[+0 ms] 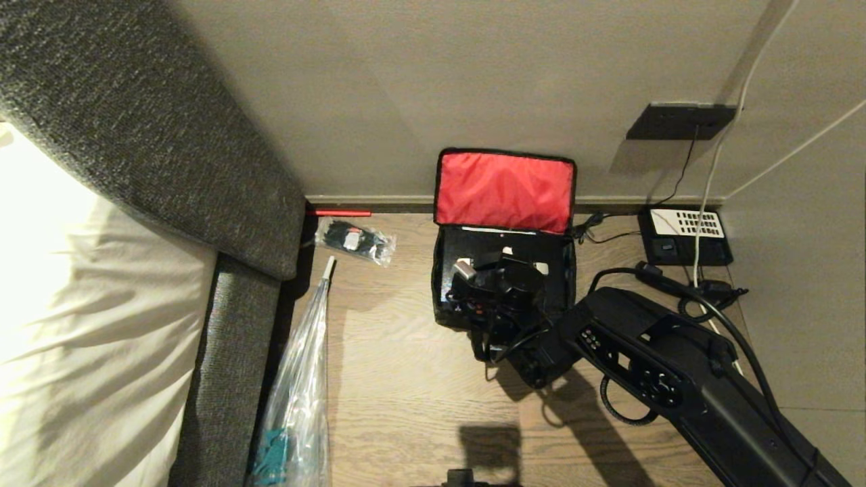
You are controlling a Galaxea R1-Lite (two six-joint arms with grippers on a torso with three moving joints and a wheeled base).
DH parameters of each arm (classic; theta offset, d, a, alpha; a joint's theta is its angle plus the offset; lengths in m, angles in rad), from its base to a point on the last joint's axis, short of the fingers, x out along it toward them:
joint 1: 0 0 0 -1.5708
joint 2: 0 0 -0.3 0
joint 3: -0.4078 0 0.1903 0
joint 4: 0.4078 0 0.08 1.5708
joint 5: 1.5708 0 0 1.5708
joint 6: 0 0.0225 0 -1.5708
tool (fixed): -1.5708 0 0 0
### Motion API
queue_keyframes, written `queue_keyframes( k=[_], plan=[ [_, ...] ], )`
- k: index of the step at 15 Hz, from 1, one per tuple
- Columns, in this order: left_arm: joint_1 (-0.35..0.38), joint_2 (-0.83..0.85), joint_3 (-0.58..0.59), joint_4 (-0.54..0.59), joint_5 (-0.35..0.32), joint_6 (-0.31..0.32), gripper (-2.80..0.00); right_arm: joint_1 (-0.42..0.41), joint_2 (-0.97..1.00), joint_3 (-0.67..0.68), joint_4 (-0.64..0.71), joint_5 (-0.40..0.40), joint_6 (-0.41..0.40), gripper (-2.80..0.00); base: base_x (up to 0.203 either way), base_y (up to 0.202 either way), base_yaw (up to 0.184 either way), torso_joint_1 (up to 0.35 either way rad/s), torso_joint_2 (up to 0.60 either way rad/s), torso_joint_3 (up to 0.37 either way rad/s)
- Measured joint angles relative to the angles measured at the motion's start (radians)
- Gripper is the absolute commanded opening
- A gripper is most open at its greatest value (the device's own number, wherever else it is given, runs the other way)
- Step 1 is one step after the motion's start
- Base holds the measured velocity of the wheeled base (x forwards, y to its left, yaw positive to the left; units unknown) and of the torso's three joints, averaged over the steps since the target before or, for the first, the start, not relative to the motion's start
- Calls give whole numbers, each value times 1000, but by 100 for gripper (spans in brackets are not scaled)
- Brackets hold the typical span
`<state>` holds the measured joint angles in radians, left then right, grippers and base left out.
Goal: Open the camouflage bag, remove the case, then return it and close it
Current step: Lift the black box
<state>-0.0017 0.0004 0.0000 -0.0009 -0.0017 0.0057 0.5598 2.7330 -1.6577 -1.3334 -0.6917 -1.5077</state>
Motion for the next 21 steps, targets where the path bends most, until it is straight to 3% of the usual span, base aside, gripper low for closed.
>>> queue_keyframes(
  k=[21],
  plan=[
    [1, 0, 0, 0, 0, 0, -280, 95, -208, 115, 8, -17, -77, -280, 0, 0, 0, 0, 0, 0]
  ],
)
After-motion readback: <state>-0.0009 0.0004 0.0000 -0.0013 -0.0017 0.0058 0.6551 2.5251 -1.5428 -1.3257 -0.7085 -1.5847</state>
